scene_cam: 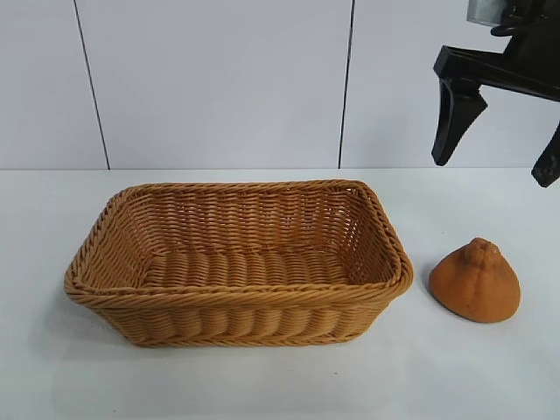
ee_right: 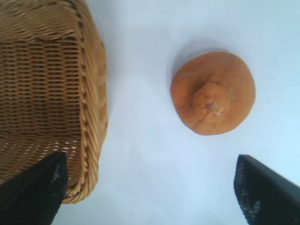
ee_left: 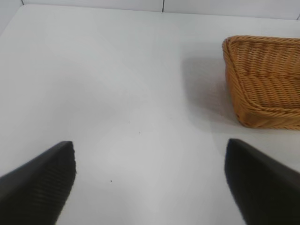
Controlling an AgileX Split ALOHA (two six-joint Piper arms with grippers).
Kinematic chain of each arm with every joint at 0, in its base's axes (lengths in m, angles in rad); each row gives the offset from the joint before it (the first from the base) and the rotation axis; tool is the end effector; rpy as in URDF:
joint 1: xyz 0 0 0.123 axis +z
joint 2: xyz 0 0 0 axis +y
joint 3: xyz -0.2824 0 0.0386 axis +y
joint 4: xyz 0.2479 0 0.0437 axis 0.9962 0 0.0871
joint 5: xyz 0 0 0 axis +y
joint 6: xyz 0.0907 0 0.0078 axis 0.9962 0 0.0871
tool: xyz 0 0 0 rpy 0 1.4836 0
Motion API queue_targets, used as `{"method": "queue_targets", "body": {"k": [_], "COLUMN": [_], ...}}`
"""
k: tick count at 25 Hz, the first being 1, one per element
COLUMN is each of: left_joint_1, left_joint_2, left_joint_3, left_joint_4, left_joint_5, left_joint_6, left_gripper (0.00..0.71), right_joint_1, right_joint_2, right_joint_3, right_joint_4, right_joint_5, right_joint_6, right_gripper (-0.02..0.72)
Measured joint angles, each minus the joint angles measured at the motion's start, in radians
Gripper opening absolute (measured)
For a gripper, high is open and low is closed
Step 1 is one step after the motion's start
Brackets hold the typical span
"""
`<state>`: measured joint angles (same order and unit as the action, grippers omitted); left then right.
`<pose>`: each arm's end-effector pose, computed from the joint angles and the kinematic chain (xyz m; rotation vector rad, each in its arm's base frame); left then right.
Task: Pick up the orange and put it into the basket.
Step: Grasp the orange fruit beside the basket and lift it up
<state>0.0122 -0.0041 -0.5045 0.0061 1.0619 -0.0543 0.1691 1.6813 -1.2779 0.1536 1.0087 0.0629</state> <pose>-0.0061 0.0004 0.2783 -0.0680 2.0358 -0.0191 0.3302 0.0683 0.2548 -0.0585 2.9035 0.2438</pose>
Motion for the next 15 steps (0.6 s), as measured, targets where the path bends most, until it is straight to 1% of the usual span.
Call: {"method": "queue_targets", "body": {"k": [5, 15], "left_joint_1": [0.0, 0.0], "left_joint_2": [0.0, 0.0], "left_joint_3": [0.0, 0.0], "left_joint_4": [0.0, -0.006], "left_joint_5": [0.0, 0.0], "left_joint_6": [0.0, 0.0], "left_gripper": [0.616, 0.616], "right_joint_1": [-0.045, -0.048], "right_joint_2": [0.036, 0.256], "right_joint_3": [-0.001, -0.001], "right_joint_4": [0.004, 0.008], "right_joint_5": [-0.041, -0.107], "right_joint_6": [0.002, 0.002], "right_gripper": [0.661, 0.661]}}
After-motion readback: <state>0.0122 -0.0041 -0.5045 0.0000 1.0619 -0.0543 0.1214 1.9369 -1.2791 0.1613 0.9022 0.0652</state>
